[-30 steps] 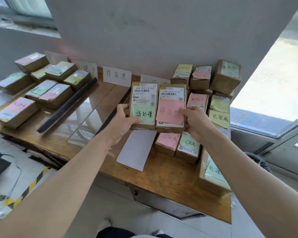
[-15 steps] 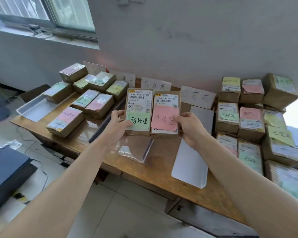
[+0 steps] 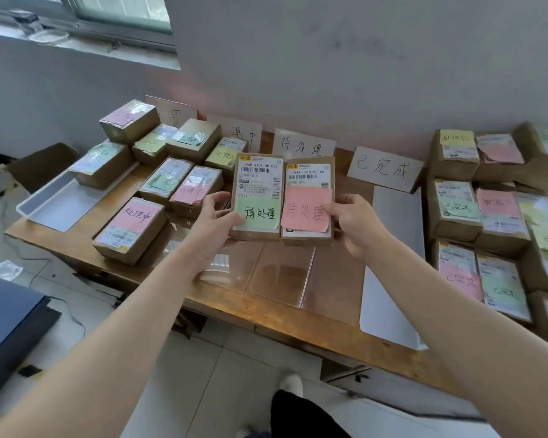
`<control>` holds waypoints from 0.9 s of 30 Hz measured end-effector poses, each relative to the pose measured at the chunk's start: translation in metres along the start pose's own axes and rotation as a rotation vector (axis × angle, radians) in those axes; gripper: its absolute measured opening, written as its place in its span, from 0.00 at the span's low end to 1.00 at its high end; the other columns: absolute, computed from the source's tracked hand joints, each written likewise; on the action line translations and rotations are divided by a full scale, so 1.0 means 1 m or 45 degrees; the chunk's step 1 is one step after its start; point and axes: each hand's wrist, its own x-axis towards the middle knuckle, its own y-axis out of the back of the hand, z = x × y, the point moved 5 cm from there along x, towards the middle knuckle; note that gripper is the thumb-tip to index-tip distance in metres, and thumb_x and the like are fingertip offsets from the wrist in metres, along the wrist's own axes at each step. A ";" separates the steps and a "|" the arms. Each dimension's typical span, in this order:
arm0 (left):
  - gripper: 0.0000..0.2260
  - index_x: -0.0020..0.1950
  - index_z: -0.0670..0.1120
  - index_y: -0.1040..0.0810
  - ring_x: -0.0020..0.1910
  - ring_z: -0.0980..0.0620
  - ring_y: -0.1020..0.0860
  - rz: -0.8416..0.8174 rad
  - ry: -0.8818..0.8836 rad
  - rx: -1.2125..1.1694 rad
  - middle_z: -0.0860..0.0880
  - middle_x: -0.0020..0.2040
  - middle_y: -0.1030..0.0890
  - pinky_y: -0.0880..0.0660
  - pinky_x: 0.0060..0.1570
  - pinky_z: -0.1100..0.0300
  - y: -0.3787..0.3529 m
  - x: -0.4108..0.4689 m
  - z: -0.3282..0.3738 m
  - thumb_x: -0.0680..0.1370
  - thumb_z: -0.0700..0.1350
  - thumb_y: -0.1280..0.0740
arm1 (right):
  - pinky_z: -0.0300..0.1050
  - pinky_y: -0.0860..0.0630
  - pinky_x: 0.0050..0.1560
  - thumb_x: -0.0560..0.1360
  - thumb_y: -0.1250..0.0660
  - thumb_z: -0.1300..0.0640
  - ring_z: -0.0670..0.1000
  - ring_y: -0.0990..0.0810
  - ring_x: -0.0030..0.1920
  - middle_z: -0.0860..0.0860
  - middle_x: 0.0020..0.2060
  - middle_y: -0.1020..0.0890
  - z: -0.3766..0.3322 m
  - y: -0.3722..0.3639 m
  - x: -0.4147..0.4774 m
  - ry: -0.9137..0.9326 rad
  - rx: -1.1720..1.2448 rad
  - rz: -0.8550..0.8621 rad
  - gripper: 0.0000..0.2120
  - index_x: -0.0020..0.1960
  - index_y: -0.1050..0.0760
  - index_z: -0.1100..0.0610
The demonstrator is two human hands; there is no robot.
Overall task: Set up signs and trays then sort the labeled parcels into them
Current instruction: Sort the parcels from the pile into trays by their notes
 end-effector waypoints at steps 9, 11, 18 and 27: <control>0.21 0.69 0.50 0.37 0.47 0.52 0.18 0.098 0.138 0.164 0.47 0.54 0.20 0.19 0.47 0.50 -0.001 0.101 0.002 0.78 0.40 0.35 | 0.49 0.21 0.37 0.78 0.38 0.64 0.54 0.18 0.45 0.58 0.51 0.19 0.010 0.000 0.109 -0.237 0.070 0.087 0.14 0.62 0.37 0.58; 0.21 0.68 0.50 0.37 0.47 0.52 0.18 0.112 0.161 0.218 0.47 0.55 0.20 0.20 0.49 0.49 -0.004 0.129 0.004 0.77 0.41 0.35 | 0.47 0.22 0.33 0.78 0.38 0.64 0.55 0.19 0.47 0.57 0.51 0.19 0.007 0.003 0.138 -0.271 0.042 0.125 0.15 0.63 0.37 0.58; 0.22 0.70 0.49 0.40 0.50 0.50 0.20 0.035 0.269 0.281 0.45 0.57 0.21 0.20 0.48 0.51 -0.025 0.219 -0.003 0.78 0.40 0.36 | 0.45 0.23 0.29 0.79 0.40 0.64 0.53 0.19 0.43 0.55 0.50 0.20 0.008 0.003 0.215 -0.381 0.032 0.198 0.14 0.63 0.36 0.58; 0.22 0.71 0.47 0.41 0.53 0.47 0.22 -0.048 0.312 0.479 0.43 0.62 0.24 0.22 0.46 0.56 -0.031 0.291 -0.014 0.79 0.39 0.38 | 0.44 0.23 0.32 0.78 0.39 0.64 0.53 0.20 0.41 0.56 0.55 0.20 0.016 -0.014 0.262 -0.440 0.013 0.332 0.16 0.65 0.34 0.62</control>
